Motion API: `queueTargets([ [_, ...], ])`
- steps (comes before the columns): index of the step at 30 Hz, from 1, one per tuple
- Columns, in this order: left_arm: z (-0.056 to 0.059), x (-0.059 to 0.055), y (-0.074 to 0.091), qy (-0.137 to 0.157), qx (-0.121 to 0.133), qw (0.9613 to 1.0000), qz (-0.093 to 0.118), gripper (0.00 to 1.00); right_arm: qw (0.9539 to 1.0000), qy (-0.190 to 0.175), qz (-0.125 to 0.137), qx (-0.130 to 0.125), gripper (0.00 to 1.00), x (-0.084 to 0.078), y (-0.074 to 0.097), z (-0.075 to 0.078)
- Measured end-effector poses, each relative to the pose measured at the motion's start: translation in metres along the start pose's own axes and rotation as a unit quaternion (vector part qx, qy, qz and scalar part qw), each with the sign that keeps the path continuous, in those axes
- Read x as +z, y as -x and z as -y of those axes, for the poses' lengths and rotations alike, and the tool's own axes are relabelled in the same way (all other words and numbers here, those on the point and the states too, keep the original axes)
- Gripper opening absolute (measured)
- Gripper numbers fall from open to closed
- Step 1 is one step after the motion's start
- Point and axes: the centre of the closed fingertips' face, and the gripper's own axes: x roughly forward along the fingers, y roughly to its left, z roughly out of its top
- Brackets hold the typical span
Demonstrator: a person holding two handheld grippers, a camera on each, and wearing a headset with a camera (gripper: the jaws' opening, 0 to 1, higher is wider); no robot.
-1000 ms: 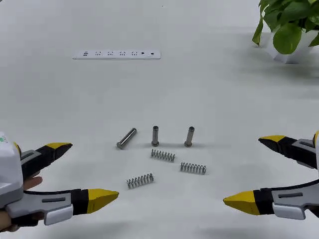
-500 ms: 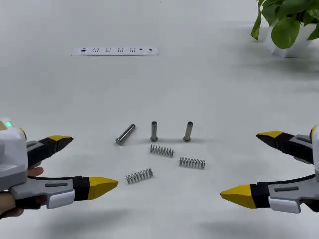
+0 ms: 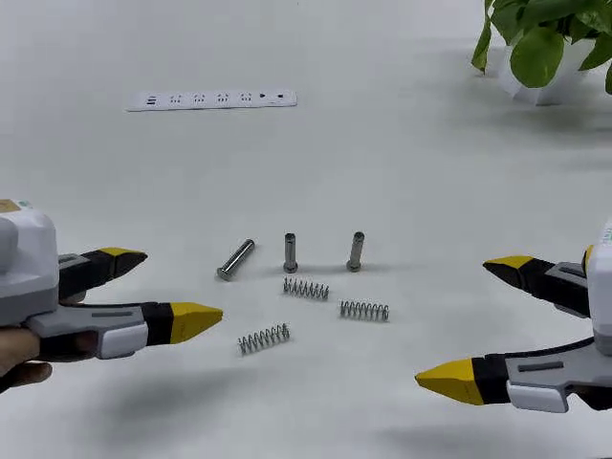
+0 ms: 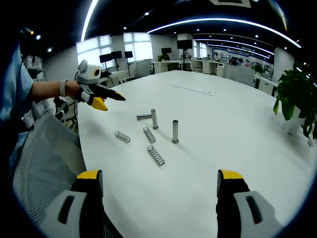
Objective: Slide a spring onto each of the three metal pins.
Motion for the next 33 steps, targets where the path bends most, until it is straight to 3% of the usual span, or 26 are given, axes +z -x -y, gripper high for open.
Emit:
queueTargets([
  [5,-0.004,0.002,-0.01,-0.002,-0.003,0.9999,-0.013,0.8,1.0,-0.004,0.001,-0.001,0.97,-0.003,0.0,-0.001],
  [12,-0.01,0.001,-0.026,-0.006,-0.012,0.9986,-0.05,0.72,1.0,-0.007,-0.001,-0.002,0.96,-0.007,0.0,-0.003],
  [19,-0.012,0.011,-0.042,-0.026,-0.014,0.9978,-0.06,0.66,0.9999,-0.012,0.002,-0.001,0.96,-0.007,0.0,-0.006],
  [24,-0.012,0.017,-0.054,-0.038,-0.017,0.9972,-0.063,0.56,0.9999,-0.016,-0.001,-0.001,0.96,-0.008,0.0,-0.006],
  [33,-0.017,0.014,-0.068,-0.032,-0.011,0.9966,-0.076,0.49,0.9998,-0.02,-0.001,0.001,0.95,-0.011,0.001,-0.008],
])
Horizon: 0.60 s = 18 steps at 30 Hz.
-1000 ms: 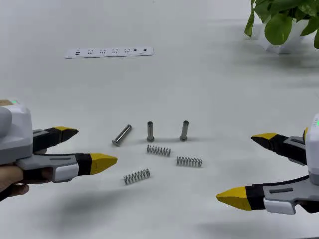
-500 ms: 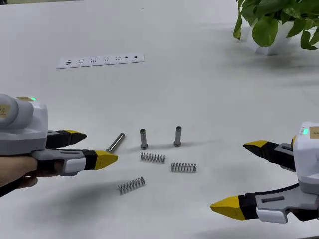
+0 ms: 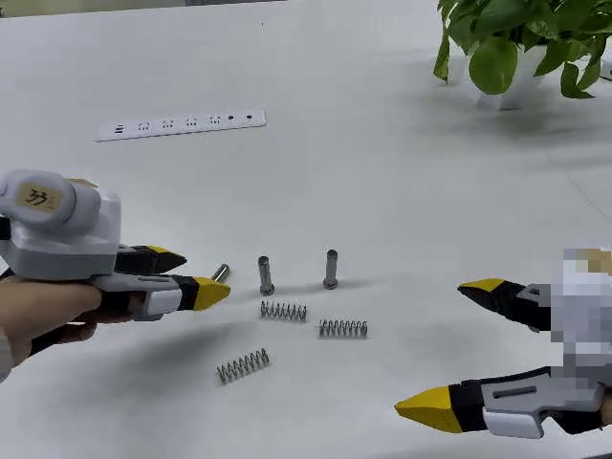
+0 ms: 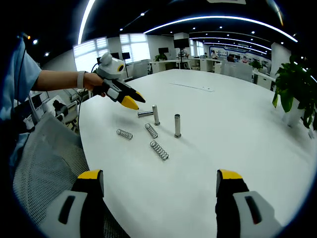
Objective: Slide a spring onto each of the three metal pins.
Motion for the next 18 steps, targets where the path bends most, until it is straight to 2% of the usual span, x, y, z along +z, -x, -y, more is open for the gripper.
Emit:
queueTargets([
  [5,-0.008,-0.001,-0.008,0.005,0.013,0.9999,-0.009,0.43,1.0,-0.003,-0.002,0.0,0.95,-0.003,0.0,0.0],
  [9,-0.021,-0.004,-0.016,0.019,0.019,0.9995,-0.016,0.38,1.0,-0.006,-0.002,0.0,0.95,-0.003,0.001,-0.001],
  [14,-0.024,-0.009,-0.022,0.017,0.023,0.999,-0.035,0.34,1.0,-0.009,-0.003,-0.001,0.95,-0.005,0.002,0.0],
  [18,-0.025,-0.008,-0.026,0.019,0.02,0.9988,-0.04,0.31,0.9999,-0.01,-0.006,0.0,0.94,-0.008,0.002,0.0],
])
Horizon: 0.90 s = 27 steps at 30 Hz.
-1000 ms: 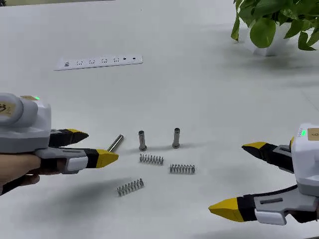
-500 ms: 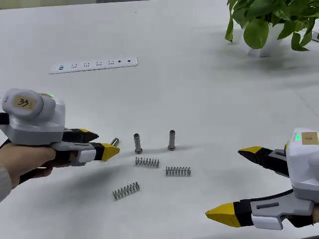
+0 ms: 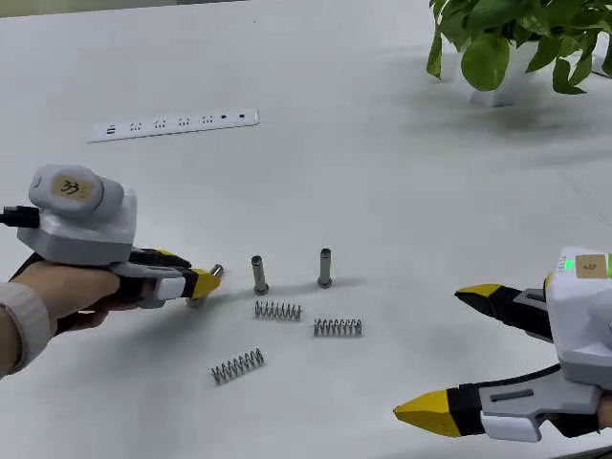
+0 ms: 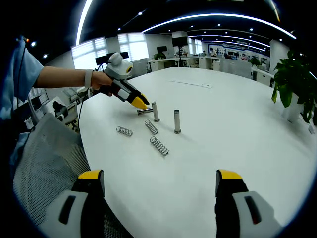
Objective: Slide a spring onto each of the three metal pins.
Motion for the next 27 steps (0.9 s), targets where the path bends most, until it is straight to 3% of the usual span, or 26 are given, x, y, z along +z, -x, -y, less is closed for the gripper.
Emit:
queueTargets([
  [7,-0.002,-0.003,-0.009,-0.008,0.004,0.9998,-0.02,0.27,1.0,-0.003,0.0,0.001,0.94,-0.001,0.0,-0.001],
  [14,0.007,-0.006,-0.011,-0.014,0.006,0.9992,-0.037,0.22,1.0,-0.006,0.001,0.0,0.94,-0.003,0.001,-0.001],
  [27,0.003,-0.004,-0.014,-0.026,0.018,0.9977,-0.06,0.19,0.9999,-0.006,0.0,0.009,0.94,-0.005,-0.002,-0.006],
])
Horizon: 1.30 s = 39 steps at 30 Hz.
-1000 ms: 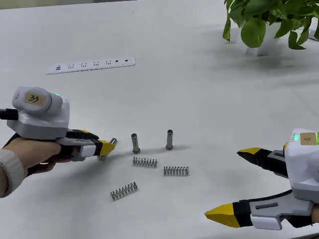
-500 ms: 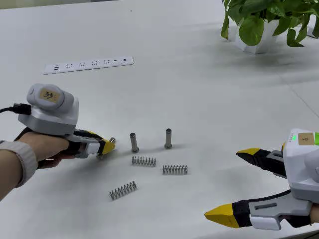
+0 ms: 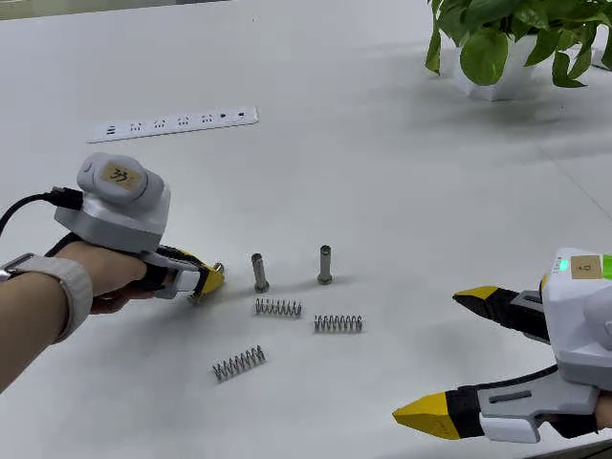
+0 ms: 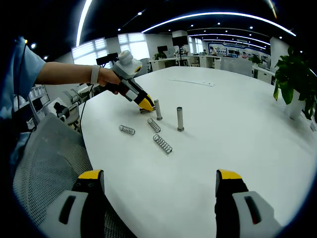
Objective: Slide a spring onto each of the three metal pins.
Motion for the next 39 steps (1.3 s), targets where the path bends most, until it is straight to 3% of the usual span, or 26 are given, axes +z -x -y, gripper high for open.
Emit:
queueTargets([
  [2,0.0013,-0.001,-0.0004,0.01,-0.006,0.9999,-0.003,0.16,1.0,0.0,0.0,0.001,0.94,-0.0001,-0.0002,-0.0007],
  [13,0.0003,-0.0013,0.0017,0.002,-0.002,1.0,-0.007,0.1,1.0,-0.003,-0.004,0.004,0.94,-0.0048,-0.0006,-0.0019],
  [21,-0.0004,-0.0021,0.0014,-0.02,0.007,0.9992,-0.035,0.1,1.0,-0.003,-0.003,0.006,0.94,-0.0055,-0.0022,-0.0027],
  [31,-0.0008,0.0009,-0.001,-0.04,0.018,0.9978,-0.049,0.11,1.0,-0.004,0.0,0.004,0.94,-0.0049,-0.0004,-0.0017],
  [39,-0.0037,0.0003,-0.0012,-0.037,0.028,0.998,-0.043,0.09,1.0,-0.001,0.004,0.003,0.94,-0.0021,-0.0007,-0.0012],
])
